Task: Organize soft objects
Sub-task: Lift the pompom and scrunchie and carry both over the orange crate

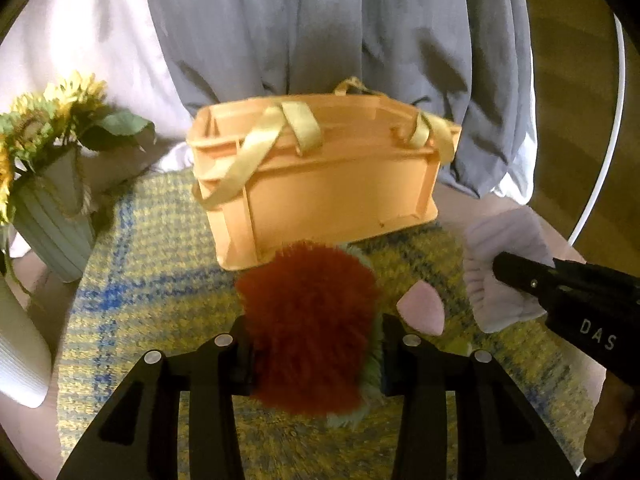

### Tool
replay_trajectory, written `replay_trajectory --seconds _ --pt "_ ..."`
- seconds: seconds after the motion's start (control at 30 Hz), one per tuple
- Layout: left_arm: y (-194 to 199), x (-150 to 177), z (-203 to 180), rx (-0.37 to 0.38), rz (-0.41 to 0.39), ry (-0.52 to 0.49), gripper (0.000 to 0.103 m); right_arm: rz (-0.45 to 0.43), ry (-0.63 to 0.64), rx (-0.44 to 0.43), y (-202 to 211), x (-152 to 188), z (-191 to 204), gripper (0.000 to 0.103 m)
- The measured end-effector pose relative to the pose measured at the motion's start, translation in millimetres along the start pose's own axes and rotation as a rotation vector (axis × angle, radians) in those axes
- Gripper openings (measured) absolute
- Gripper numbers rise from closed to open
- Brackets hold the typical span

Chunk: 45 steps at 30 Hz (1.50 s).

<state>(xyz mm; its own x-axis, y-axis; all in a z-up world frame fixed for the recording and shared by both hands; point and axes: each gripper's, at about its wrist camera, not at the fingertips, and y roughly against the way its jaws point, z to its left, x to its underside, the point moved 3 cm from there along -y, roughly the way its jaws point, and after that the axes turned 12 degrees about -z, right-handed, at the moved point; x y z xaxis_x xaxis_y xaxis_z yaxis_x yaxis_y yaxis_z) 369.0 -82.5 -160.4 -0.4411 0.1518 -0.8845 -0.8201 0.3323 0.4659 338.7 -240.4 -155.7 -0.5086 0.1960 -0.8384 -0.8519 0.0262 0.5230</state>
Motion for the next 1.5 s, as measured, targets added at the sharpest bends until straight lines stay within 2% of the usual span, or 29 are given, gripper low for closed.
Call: replay_trajectory --seconds 0.4,0.97,1.5 --pt "42 -37 -3 -0.029 -0.126 -0.001 0.041 -0.082 0.014 -0.052 31 -25 9 0.022" --pt "76 -87 -9 -0.076 -0.287 -0.021 0.041 -0.242 0.019 -0.13 64 -71 17 0.022" --pt "83 -123 -7 -0.125 -0.391 -0.043 0.041 -0.366 0.027 -0.181 71 -108 23 0.022"
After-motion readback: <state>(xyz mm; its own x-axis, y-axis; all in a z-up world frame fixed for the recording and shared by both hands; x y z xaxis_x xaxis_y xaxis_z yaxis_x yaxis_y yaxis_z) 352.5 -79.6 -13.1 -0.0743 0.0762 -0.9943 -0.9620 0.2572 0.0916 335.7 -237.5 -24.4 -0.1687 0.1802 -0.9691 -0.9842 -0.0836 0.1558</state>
